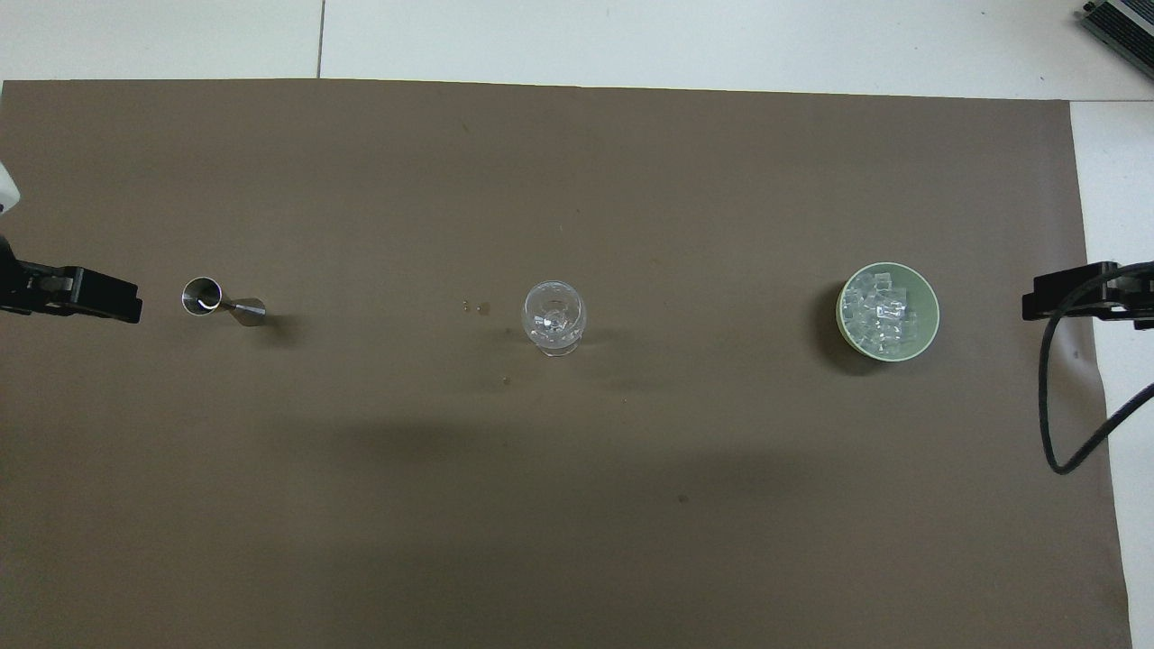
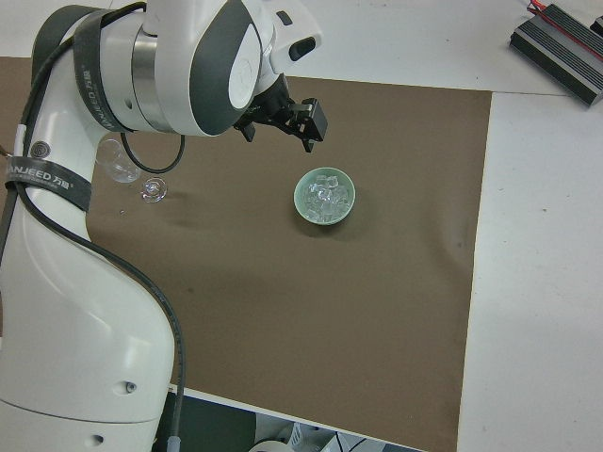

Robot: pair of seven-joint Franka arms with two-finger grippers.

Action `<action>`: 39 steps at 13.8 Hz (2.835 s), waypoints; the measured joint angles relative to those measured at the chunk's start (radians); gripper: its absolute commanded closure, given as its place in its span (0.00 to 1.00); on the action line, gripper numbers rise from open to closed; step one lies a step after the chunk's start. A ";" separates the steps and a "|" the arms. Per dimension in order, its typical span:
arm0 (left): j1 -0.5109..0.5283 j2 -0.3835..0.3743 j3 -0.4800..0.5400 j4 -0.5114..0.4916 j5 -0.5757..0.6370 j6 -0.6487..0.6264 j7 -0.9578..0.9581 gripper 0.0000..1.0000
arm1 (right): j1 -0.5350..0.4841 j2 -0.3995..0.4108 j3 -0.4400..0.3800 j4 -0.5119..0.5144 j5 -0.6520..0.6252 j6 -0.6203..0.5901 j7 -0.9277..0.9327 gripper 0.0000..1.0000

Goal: Pour wine and add ice with both arms

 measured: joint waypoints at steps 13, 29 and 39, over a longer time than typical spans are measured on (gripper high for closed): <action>0.006 -0.009 0.009 -0.037 -0.051 0.018 -0.083 0.00 | 0.000 0.000 0.000 0.000 0.000 0.000 0.000 0.00; 0.027 -0.026 0.013 -0.062 -0.103 0.051 -0.086 0.00 | 0.000 0.000 0.000 0.000 0.000 0.000 0.000 0.00; 0.156 -0.026 0.017 -0.089 -0.219 0.077 -0.116 0.00 | 0.001 -0.004 0.002 -0.025 0.000 0.002 0.000 0.00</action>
